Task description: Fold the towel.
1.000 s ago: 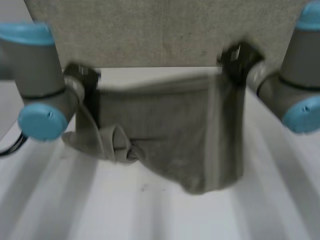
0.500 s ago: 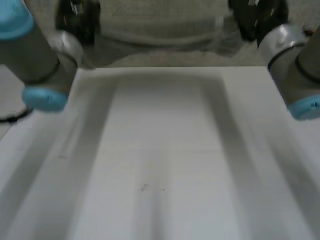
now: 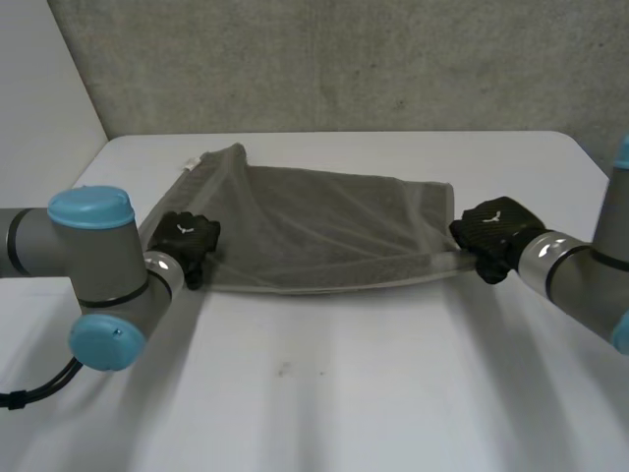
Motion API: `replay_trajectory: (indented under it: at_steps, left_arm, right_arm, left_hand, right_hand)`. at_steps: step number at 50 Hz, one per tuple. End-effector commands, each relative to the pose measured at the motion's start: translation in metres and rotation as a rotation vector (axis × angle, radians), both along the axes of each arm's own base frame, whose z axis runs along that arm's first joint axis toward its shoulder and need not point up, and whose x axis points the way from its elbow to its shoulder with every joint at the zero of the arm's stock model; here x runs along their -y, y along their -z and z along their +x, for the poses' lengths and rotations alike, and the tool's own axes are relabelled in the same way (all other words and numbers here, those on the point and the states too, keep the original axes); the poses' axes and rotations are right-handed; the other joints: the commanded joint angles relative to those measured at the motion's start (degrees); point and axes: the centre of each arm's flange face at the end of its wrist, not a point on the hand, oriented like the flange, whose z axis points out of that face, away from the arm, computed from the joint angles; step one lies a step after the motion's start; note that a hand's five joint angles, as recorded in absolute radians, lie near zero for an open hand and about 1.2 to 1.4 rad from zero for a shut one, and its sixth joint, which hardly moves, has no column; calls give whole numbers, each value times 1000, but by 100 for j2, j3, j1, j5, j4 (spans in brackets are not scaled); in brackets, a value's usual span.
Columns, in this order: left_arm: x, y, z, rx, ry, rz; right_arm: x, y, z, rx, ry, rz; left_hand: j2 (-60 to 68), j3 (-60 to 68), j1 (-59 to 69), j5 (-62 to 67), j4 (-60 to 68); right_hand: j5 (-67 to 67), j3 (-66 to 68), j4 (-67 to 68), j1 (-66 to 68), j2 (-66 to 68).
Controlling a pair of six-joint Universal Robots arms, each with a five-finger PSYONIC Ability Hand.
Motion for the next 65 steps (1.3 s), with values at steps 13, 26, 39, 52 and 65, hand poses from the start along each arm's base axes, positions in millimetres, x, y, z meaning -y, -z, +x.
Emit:
replay_trajectory:
  at_steps: [13, 26, 39, 52, 65]
  left_arm:
    - [0, -8, 22, -9, -73, -14]
    - [11, -12, 53, -57, -31, 78]
    - [21, 4, 65, -55, -61, 122]
    - [25, 13, 66, -53, -61, 135]
    - [31, 22, 62, -52, -53, 140]
  right_arm:
    - [19, -14, -64, 124, 183, 31]
    - [39, 18, -79, 108, 225, 102]
    - [38, 21, -78, 108, 226, 114]
    - [37, 27, -79, 105, 227, 125]
    - [37, 29, -79, 104, 226, 122]
  left_hand:
    - [-388, -383, -417, -388, -381]
    - [-187, -182, -216, -187, -179]
    - [-85, -80, -114, -85, -78]
    - [-85, -80, -114, -85, -78]
    - [905, 910, 876, 905, 912]
  right_hand:
    - [1439, 1158, 1144, 2507, 1232]
    - [1439, 1158, 1144, 2507, 1232]
    - [1439, 1158, 1144, 2507, 1232]
    - [1439, 1158, 1144, 2507, 1232]
    - [1439, 1158, 1144, 2507, 1232]
